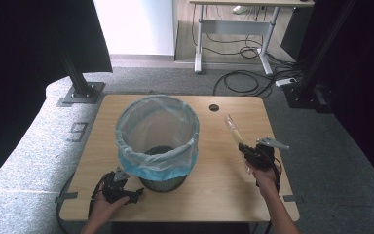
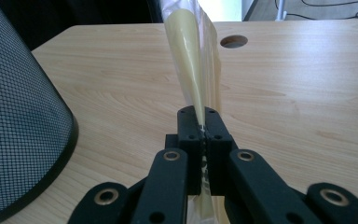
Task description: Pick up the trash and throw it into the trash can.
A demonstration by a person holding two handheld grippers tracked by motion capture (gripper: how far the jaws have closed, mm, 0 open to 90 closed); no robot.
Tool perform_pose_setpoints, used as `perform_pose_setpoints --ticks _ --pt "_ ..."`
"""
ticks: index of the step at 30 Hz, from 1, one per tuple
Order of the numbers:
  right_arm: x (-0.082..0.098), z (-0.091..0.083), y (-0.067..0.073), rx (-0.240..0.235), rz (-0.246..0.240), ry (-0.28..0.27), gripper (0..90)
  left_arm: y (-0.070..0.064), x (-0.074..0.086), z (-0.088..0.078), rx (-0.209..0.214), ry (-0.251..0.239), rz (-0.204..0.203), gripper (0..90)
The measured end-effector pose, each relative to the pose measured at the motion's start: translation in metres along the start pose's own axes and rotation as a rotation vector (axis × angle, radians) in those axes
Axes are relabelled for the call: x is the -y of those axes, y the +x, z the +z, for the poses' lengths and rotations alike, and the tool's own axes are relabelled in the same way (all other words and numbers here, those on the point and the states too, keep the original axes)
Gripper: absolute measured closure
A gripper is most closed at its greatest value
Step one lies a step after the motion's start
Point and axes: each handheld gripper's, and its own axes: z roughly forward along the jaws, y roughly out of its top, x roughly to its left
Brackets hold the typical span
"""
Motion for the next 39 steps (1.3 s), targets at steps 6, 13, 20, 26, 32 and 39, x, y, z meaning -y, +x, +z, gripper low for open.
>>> perform_pose_setpoints --ticks 6,13,20,26,32,39 --pt "-0.005 -0.005 0.003 -0.02 -0.001 -0.019 88.0 0.0 0.0 0.0 -0.002 -0.003 -0.001 1.0" --pt "-0.01 -0.013 0.004 -0.03 -0.003 -0.046 88.0 0.0 0.0 0.0 0.0 0.0 0.0 1.0" --pt "-0.015 -0.019 0.004 -0.035 0.0 -0.07 88.0 0.0 0.0 0.0 0.0 0.0 0.0 1.0" --pt "-0.019 -0.024 0.005 -0.038 0.001 -0.088 88.0 0.0 0.0 0.0 -0.002 -0.002 0.0 1.0" --pt "-0.025 -0.03 0.005 -0.04 -0.001 -0.113 88.0 0.0 0.0 0.0 -0.002 -0.002 0.0 1.0" --pt "-0.029 -0.035 0.007 -0.046 -0.001 -0.133 88.0 0.0 0.0 0.0 -0.002 -0.003 -0.001 1.0"
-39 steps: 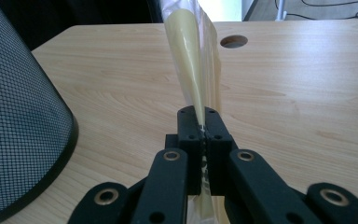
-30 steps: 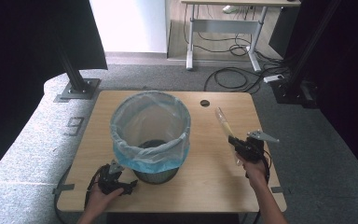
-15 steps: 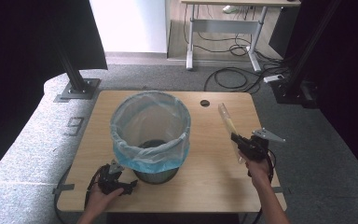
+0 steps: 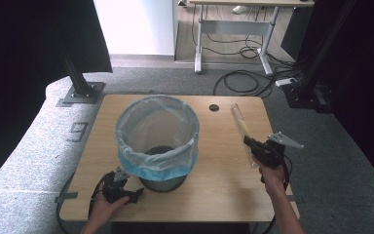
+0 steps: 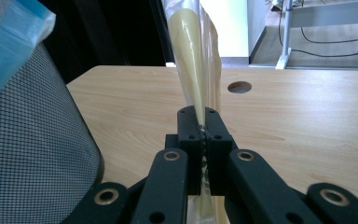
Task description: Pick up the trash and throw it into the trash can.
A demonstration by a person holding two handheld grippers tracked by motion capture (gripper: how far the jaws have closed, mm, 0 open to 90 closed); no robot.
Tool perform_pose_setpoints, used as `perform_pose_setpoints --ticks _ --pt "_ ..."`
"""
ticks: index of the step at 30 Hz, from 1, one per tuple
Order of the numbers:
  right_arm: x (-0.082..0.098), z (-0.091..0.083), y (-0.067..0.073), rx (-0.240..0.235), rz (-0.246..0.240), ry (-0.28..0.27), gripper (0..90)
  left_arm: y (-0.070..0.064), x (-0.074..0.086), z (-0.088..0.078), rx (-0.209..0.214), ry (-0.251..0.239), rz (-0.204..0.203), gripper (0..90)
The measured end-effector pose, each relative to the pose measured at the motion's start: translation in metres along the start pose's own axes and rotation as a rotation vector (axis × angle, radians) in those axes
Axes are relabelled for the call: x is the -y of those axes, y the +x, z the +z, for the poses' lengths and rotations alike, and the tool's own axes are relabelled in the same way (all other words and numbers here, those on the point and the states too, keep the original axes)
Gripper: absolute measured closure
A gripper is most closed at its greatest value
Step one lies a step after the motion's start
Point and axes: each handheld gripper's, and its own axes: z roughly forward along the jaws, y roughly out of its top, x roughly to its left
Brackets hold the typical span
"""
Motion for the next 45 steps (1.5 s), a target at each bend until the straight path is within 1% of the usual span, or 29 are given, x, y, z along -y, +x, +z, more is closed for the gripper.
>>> perform_pose_setpoints --ticks 6,14,19,24,33,36,38,42,44,45 --pt "-0.008 -0.005 0.004 -0.008 -0.007 -0.028 88.0 0.0 0.0 0.0 0.001 0.0 0.0 1.0" --pt "-0.013 -0.008 0.01 -0.02 -0.012 -0.043 88.0 0.0 0.0 0.0 0.003 0.003 0.001 1.0" --pt "-0.019 -0.011 0.015 -0.037 -0.02 -0.066 88.0 0.0 0.0 0.0 0.001 0.0 0.001 1.0" --pt "-0.022 -0.013 0.02 -0.05 -0.032 -0.071 88.0 0.0 0.0 0.0 0.003 0.002 0.001 1.0" --pt "-0.03 -0.016 0.027 -0.073 -0.037 -0.093 88.0 0.0 0.0 0.0 0.001 0.0 0.001 1.0" --pt "-0.033 -0.017 0.028 -0.079 -0.039 -0.104 88.0 0.0 0.0 0.0 0.003 0.002 0.001 1.0" --pt "-0.036 -0.018 0.031 -0.081 -0.046 -0.123 88.0 0.0 0.0 0.0 0.003 0.002 0.001 1.0" --pt "-0.041 -0.019 0.038 -0.103 -0.058 -0.146 88.0 0.0 0.0 0.0 0.001 0.0 0.001 1.0" --pt "-0.043 -0.02 0.039 -0.11 -0.065 -0.149 88.0 0.0 0.0 0.0 0.003 0.003 0.002 1.0" --pt "-0.045 -0.02 0.042 -0.122 -0.072 -0.155 88.0 0.0 0.0 0.0 0.003 0.003 0.002 1.0"
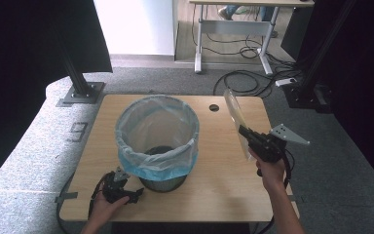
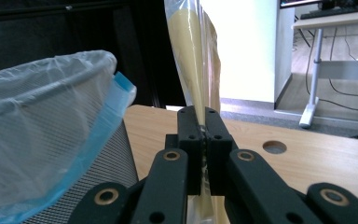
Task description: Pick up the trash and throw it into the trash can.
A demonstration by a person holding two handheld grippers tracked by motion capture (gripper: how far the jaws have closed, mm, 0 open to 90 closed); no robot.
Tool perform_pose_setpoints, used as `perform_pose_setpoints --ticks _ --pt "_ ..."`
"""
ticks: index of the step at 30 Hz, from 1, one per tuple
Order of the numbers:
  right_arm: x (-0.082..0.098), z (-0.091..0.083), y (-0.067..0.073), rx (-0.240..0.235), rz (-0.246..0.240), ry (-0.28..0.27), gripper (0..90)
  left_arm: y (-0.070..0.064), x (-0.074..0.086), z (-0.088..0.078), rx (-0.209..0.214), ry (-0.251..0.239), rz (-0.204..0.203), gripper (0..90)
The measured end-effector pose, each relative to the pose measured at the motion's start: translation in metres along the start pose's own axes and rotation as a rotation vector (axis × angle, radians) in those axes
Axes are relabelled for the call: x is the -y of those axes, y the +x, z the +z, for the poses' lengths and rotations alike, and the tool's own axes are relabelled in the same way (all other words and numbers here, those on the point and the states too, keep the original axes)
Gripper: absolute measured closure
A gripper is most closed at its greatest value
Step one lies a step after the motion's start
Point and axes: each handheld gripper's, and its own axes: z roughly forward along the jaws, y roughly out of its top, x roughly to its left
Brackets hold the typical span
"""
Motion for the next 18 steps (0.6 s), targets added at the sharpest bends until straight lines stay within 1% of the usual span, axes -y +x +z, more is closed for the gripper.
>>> perform_pose_setpoints --ticks 4,7,13,14,18 --pt "-0.005 0.0 0.004 -0.015 0.001 -0.01 88.0 0.0 0.0 0.0 0.0 0.0 0.0 1.0" --pt "-0.009 0.0 0.005 -0.021 0.008 -0.022 88.0 0.0 0.0 0.0 0.0 0.0 0.0 1.0" --pt "-0.016 -0.002 0.008 -0.031 0.004 -0.035 88.0 0.0 0.0 0.0 0.0 0.0 0.0 1.0" --pt "-0.019 -0.002 0.01 -0.035 0.012 -0.046 88.0 0.0 0.0 0.0 0.0 0.0 0.0 1.0" --pt "-0.023 -0.002 0.012 -0.042 0.008 -0.05 88.0 0.0 0.0 0.0 0.0 0.0 0.0 1.0"
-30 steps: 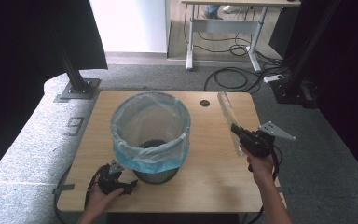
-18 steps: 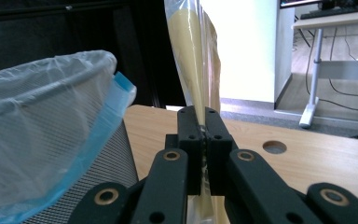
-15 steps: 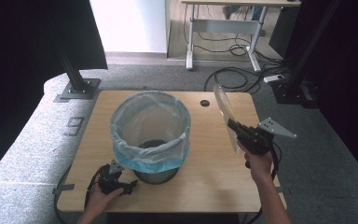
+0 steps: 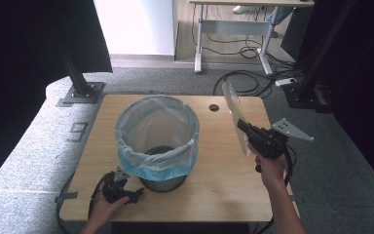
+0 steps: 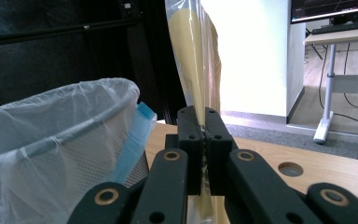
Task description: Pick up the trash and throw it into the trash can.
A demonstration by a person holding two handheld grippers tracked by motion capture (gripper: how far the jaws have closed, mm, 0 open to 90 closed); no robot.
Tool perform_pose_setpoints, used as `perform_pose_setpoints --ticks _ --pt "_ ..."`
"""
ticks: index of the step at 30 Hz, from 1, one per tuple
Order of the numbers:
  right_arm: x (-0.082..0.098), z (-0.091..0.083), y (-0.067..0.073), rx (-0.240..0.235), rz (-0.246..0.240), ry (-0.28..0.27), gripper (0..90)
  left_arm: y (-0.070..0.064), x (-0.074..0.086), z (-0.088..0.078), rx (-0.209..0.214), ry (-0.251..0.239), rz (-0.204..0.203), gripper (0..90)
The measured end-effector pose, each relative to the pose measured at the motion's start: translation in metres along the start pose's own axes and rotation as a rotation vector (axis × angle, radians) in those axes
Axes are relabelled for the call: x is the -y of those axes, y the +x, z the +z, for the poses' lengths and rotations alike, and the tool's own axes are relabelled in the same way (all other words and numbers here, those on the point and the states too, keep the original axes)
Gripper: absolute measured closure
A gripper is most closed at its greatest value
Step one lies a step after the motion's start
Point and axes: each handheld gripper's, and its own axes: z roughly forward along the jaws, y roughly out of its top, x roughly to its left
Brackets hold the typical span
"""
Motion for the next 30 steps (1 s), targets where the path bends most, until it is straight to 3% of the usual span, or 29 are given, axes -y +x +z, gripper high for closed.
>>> perform_pose_setpoints --ticks 10,24,30 --pt "-0.017 0.01 0.015 -0.019 -0.028 -0.01 88.0 0.0 0.0 0.0 0.0 0.0 0.0 1.0" --pt "-0.029 0.025 0.028 -0.033 -0.023 -0.03 88.0 0.0 0.0 0.0 0.0 0.0 0.0 1.0" --pt "-0.037 0.036 0.041 -0.057 -0.041 -0.028 88.0 0.0 0.0 0.0 0.0 0.0 0.0 1.0"
